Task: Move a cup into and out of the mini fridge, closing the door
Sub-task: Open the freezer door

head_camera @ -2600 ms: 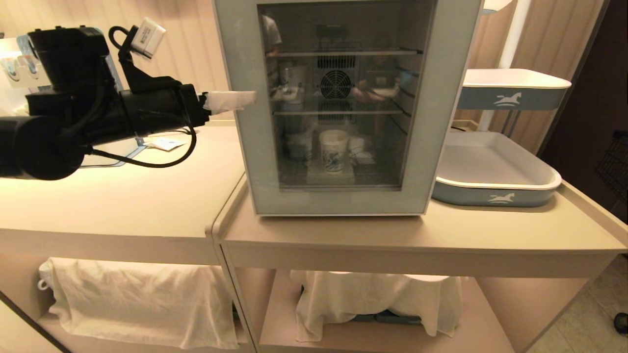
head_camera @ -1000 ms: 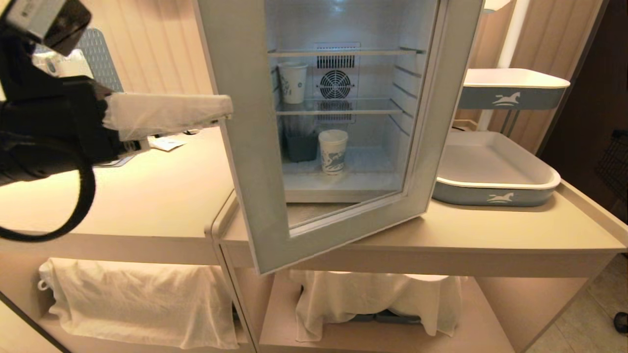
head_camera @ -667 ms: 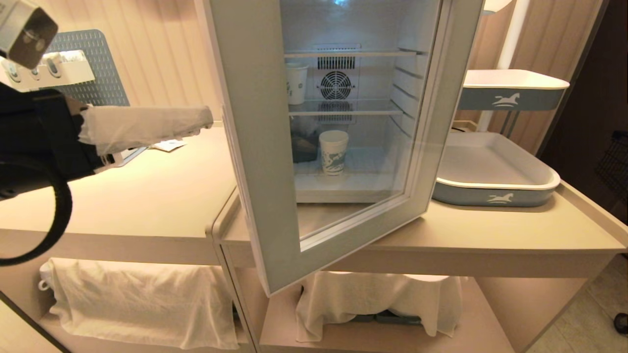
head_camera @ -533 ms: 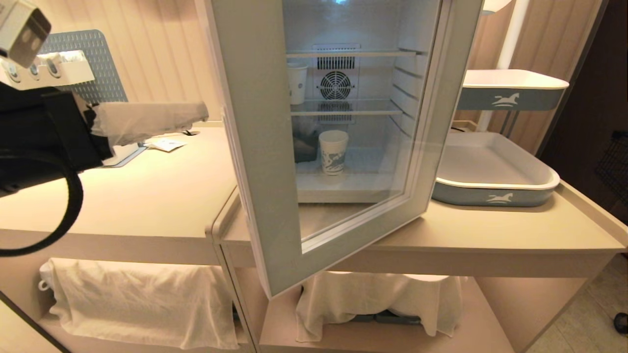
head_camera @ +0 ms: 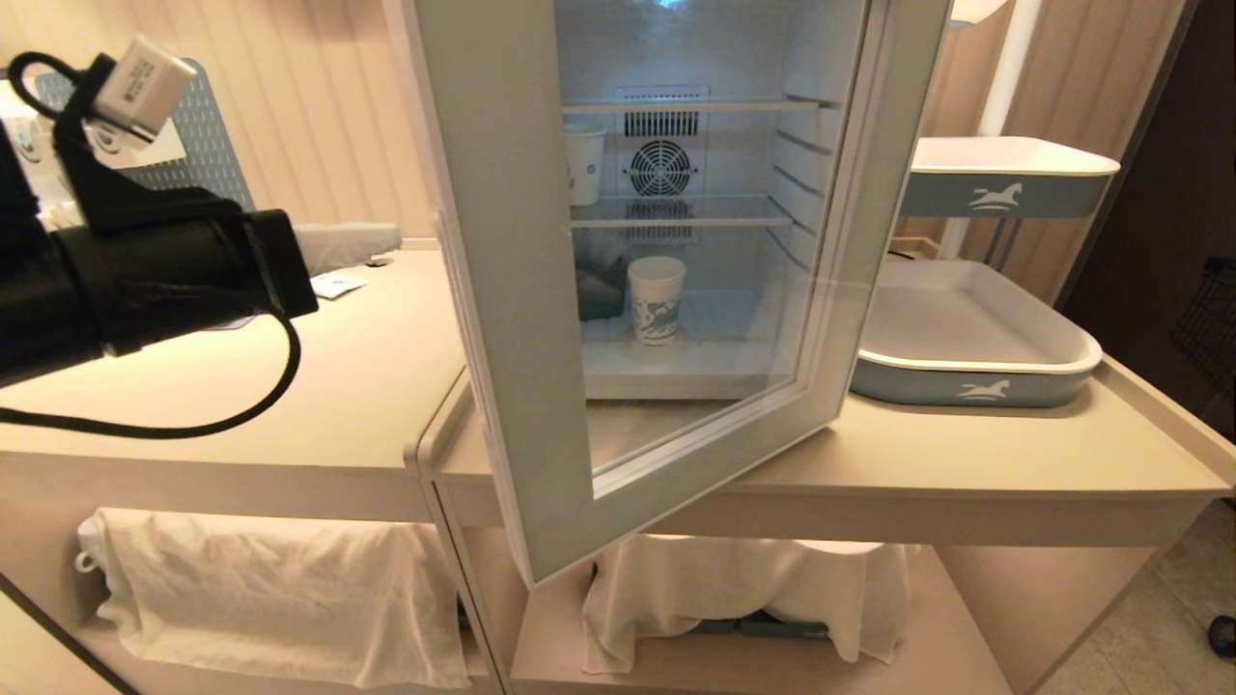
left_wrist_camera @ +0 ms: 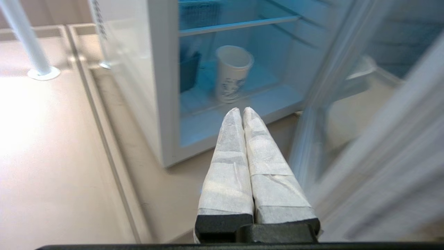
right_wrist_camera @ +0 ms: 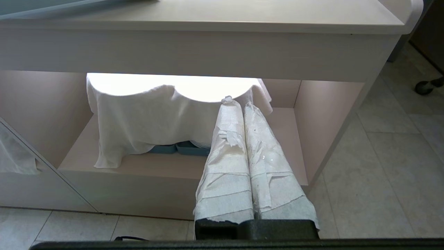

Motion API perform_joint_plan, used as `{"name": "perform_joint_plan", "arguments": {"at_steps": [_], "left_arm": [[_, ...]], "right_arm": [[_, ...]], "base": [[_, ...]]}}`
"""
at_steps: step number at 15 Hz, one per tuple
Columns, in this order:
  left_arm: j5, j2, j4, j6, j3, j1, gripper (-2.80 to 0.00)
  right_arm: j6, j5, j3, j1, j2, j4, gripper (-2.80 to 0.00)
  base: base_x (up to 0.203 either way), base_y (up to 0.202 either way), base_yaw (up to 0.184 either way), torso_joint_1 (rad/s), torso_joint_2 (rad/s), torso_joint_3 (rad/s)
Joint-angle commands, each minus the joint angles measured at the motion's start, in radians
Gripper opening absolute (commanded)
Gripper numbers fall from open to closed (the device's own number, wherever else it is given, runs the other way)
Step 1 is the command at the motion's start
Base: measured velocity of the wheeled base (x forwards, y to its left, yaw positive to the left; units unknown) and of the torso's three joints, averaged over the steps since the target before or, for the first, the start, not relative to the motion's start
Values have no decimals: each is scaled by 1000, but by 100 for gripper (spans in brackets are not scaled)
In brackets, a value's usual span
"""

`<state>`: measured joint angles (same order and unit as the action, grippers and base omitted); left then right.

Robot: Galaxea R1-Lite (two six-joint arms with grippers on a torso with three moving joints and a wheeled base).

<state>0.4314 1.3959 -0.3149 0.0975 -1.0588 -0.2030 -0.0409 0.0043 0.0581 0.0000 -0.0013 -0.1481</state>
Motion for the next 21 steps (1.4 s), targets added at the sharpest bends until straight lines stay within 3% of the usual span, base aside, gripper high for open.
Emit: {"name": "perform_joint_plan", "arguments": {"at_steps": [1,4,8,13,17,21], "left_arm": [[-14,93,-3,-55,-30,-1,-280],[-44,179,-11,-115,-58,-36,-280],[-228,287,-23,-157,-134,-137,-280],[-314,362,-38,-217,-186,-201,-280],[-313,323,-36,-168,-189,-299,-280],[-324,255,-28,-24,-204,-480,-280]], "right_arm": [[-1,0,0,0,0,-1,-280],[-1,0,0,0,0,-1,-280],[-1,0,0,0,0,-1,-280],[-1,0,0,0,0,-1,-280],[-1,0,0,0,0,-1,-280],[-1,0,0,0,0,-1,-280]], "base": [[0,0,0,0,0,0],[0,0,0,0,0,0],[0,0,0,0,0,0],[0,0,0,0,0,0],[0,0,0,0,0,0],[0,0,0,0,0,0]]}}
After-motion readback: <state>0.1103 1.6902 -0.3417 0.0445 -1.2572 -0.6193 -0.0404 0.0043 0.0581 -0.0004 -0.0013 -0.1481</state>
